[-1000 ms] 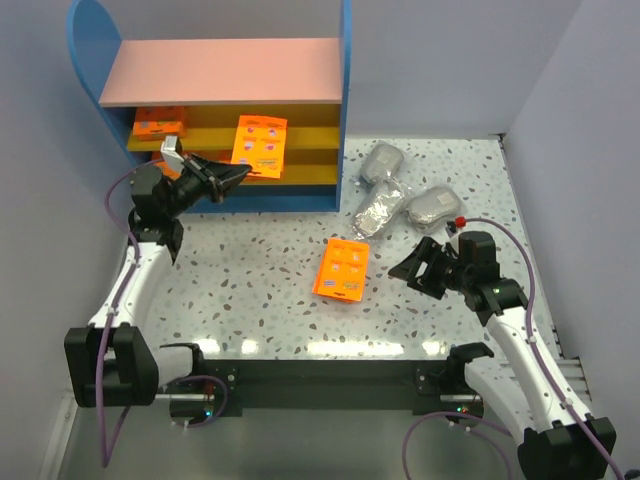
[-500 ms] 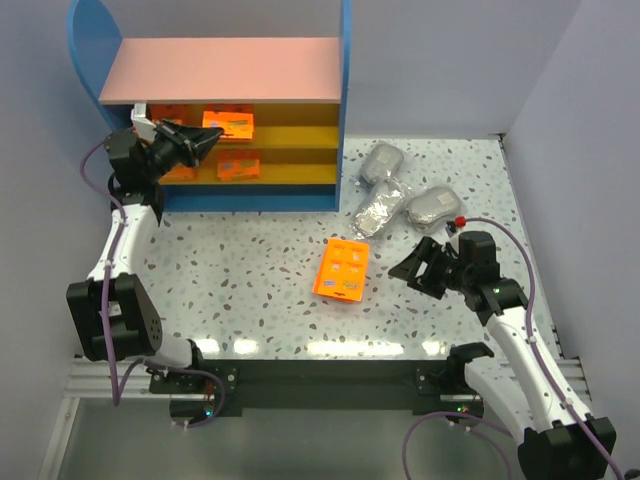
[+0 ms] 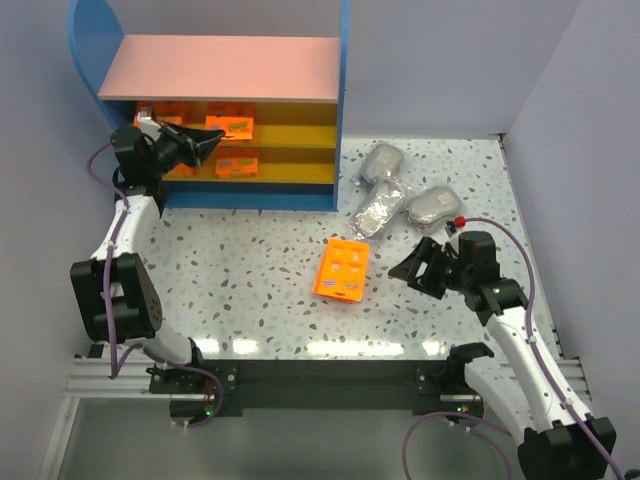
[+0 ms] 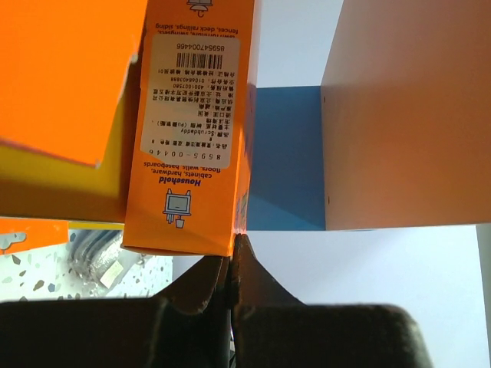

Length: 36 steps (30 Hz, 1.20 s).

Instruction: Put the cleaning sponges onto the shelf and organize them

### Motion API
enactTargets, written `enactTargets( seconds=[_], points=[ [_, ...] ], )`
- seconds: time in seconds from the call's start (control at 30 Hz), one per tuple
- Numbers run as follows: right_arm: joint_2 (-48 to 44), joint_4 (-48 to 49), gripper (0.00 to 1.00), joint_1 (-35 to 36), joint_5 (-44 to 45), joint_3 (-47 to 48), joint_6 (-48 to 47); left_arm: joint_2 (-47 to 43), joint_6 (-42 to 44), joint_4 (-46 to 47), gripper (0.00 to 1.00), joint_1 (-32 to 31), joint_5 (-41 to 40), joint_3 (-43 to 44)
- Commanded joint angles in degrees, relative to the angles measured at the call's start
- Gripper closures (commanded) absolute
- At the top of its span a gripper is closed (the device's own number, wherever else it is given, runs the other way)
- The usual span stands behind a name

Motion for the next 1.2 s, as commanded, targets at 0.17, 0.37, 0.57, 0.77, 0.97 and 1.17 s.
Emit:
enactTargets(
  seconds=[0.17, 0.37, 0.57, 0.77, 0.97, 1.17],
  points=[
    [0.44, 1.68, 0.28, 0.13, -1.96, 0.62, -0.78, -0.68, 0.11, -0.05, 0.99, 0.16, 0.45, -1.23],
    [0.26, 1.42, 0.28, 0.13, -2.14, 0.53, -1.13, -1.37, -1.82, 2.76, 0.67, 0.16, -0.43, -1.76],
    [-0.18, 0.89, 0.27, 0.13, -2.22, 0.44, -1.66, -3.57, -2.96, 3.82, 0.48, 0.16, -1.83, -1.67],
    [0.00, 0.71, 0.27, 0.22, -2.49, 0.35, -2.19, -7.26, -2.09, 2.41, 0.44, 0.16, -2.80, -4.73],
    [-0.53, 0.10, 0.26, 0.13, -2.31, 0.09, -2.71, -17.71, 5.45, -7.32, 0.37, -0.19, -5.17, -11.58],
    [-0.35, -0.43, 0.27, 0.13, -1.70, -1.58, -2.62, -32.21, 17.15, -23.32, 0.31, -3.79, -7.28, -25.62]
  ],
)
